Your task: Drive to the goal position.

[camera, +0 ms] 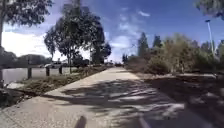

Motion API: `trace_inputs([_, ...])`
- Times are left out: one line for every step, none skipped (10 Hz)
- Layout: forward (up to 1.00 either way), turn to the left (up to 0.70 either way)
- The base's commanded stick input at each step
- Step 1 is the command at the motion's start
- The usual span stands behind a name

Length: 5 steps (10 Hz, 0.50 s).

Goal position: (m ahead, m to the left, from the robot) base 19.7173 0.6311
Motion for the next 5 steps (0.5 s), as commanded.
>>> trace_inputs([1.0,-0.29])
trace_inputs([1.0,0.0])
trace_inputs([1.0,0.0])
trace_inputs([1.0,0.0])
trace_inputs([1.0,0.0])
